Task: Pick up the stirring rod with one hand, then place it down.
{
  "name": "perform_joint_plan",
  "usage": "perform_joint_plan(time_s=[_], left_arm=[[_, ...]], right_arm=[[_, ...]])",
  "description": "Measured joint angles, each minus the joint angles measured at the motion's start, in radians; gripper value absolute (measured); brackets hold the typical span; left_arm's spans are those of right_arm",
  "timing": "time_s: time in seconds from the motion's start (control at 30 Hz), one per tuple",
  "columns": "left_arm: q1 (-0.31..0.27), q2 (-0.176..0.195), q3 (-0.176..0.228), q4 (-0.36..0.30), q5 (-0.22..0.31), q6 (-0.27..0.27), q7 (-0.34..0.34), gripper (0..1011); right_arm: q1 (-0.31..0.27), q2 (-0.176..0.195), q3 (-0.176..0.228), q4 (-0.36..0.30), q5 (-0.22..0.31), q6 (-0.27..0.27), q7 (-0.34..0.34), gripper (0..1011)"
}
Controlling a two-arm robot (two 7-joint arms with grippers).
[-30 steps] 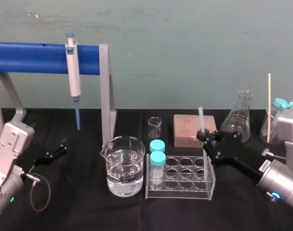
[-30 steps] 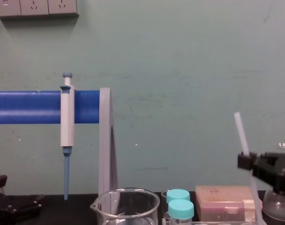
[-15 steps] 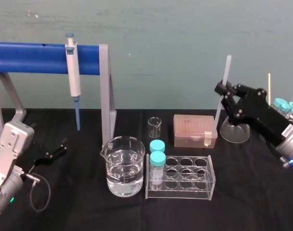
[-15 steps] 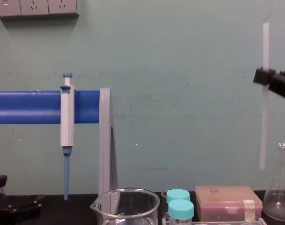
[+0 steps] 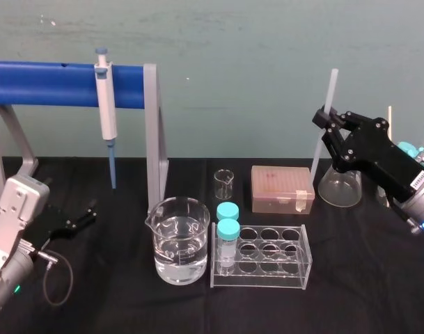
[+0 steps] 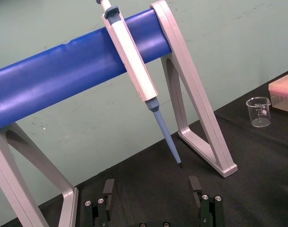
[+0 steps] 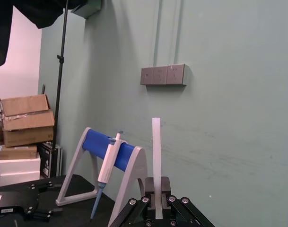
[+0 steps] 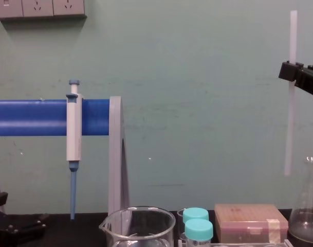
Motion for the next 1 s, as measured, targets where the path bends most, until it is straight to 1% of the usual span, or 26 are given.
perform_joint_plan(time_s=[0.43, 1.0], left_arm=[[0.0, 0.0, 0.0, 0.0, 0.0, 0.0, 0.0, 1000], [0.0, 0.0, 0.0, 0.0, 0.0, 0.0, 0.0, 1000]], right_arm=[[0.002, 0.0, -0.004, 0.007, -0.005, 0.004, 0.004, 71], [-0.01, 0.008, 0.0, 0.0, -0.004, 0.002, 0.009, 71]])
